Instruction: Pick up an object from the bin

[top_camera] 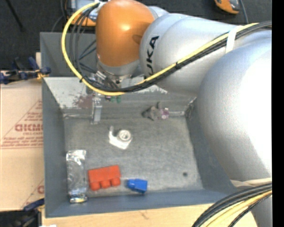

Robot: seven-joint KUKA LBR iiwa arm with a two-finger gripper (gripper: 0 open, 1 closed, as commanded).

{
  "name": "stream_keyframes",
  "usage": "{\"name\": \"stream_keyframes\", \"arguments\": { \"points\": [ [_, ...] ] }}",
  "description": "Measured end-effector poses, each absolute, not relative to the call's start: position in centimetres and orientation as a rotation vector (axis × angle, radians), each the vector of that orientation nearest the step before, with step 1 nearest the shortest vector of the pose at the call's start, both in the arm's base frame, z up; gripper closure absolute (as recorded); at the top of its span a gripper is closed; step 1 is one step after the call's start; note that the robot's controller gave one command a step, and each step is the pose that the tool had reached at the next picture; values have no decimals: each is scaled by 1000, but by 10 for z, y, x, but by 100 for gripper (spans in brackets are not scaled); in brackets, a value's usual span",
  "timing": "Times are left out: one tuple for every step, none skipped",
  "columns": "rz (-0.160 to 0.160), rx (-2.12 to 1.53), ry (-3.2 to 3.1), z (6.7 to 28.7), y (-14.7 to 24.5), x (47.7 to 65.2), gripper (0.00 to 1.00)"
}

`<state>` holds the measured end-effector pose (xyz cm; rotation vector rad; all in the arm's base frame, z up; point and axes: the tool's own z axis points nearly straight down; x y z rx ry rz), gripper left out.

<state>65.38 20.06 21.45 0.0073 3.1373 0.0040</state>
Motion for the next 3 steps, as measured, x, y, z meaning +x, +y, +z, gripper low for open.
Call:
{"name": "stream_keyframes", "arguments": {
  "points": [
    [-8, -68, 3146, 131, 108, 624, 0],
    [-4, -624, 3080, 78, 59, 613, 0],
    [0, -690, 3057, 71, 100, 647, 0]
  ]
}}
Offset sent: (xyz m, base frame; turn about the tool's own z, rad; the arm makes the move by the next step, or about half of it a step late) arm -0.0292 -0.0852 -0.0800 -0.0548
